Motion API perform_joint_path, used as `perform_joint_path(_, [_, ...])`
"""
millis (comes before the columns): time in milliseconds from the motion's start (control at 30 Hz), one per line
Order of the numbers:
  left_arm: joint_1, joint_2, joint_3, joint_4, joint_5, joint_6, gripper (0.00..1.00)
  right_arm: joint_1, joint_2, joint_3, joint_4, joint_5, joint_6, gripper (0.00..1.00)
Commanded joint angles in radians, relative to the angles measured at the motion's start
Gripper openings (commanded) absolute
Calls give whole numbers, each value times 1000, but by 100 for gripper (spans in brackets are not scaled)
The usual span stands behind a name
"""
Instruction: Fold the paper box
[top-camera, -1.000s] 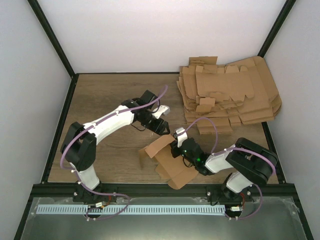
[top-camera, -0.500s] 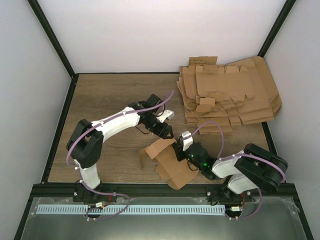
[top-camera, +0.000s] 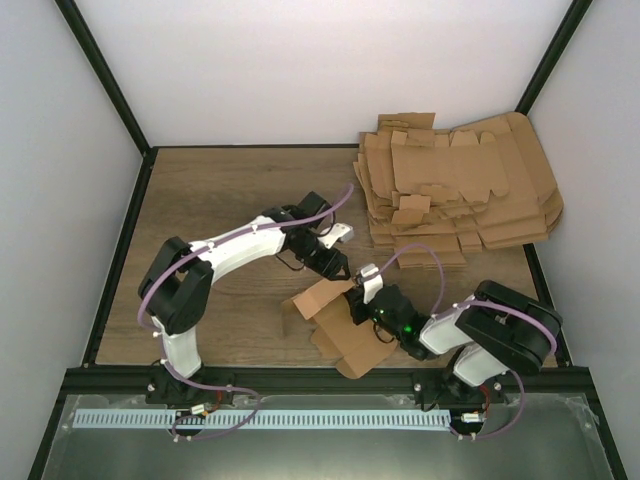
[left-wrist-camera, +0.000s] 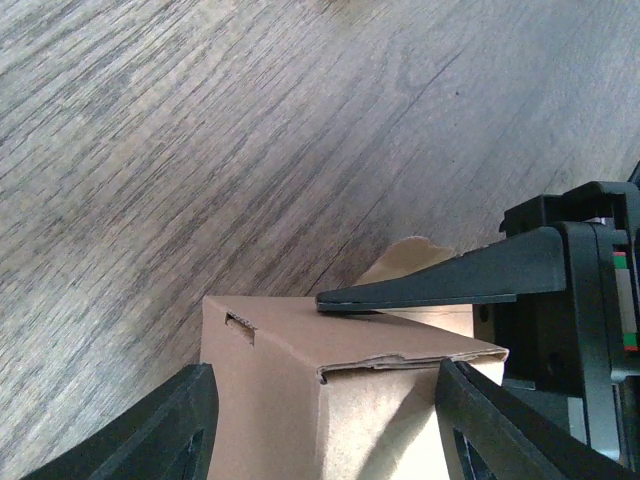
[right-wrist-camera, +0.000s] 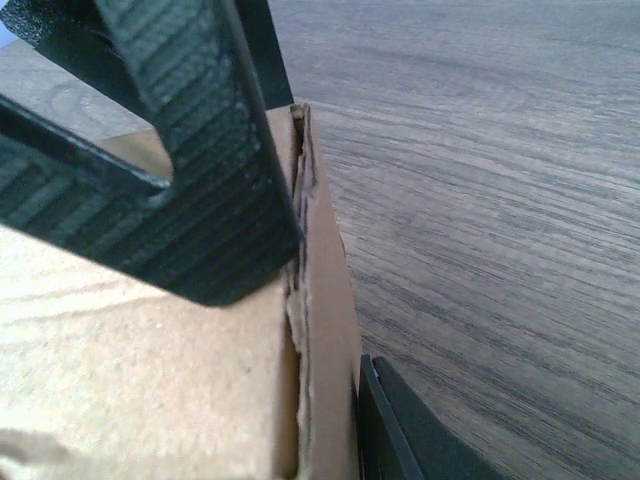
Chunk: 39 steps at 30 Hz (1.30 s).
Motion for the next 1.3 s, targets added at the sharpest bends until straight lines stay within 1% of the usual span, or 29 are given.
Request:
perform_joint_path(0, [-7,49,-21,-21,-72,14,61,1,36,38,63,6,-19,21])
perform_joint_path(133, [-7,35,-16,-17,-44,14,62,1,66,64,73,6,-33,19])
perform_joint_path(233, [-6,8,-6,-6,6,10,65,2,79,73,79,14,-35,16])
perform_joint_path(300, [-5,-11,-3,-1,31,2,67,1,80,73,83,19,-35,11])
perform_joint_path(367, [2,-27,-3,3,48,-5,69,2,77,74,80,24,-36,3])
perform_joint_path(400, [6,-36,-3,6,52,-9,71,2,74,75,78,25,-37,1])
perform_joint_path(467, [16,-56,0,3,51,-18,76,2,64,75,71,21,-36,1])
perform_joint_path(600, [51,-135,9,19,19,-38,84,1,41,91,9,24,-29,1])
perform_joint_path(767, [59,-303,100,-2,-104,-23,93,1,-2,143,-143,74,33,1])
perform_joint_path(900, [66,-443,150,-21,-238,-18,97,-8,-70,215,-299,108,133,1])
perform_joint_path(967, [67,-521,138,-12,-313,-22,100,-40,-98,254,-371,67,204,1])
perform_joint_path(1033, [67,-599,105,7,-382,-36,100,-78,-112,295,-431,29,287,1])
perform_joint_path(1133, [67,-684,81,12,-434,-72,100,-135,-106,365,-528,-14,432,1])
perform_joint_path(1267, [66,-765,30,26,-436,-182,100,-214,-62,451,-618,-79,686,1])
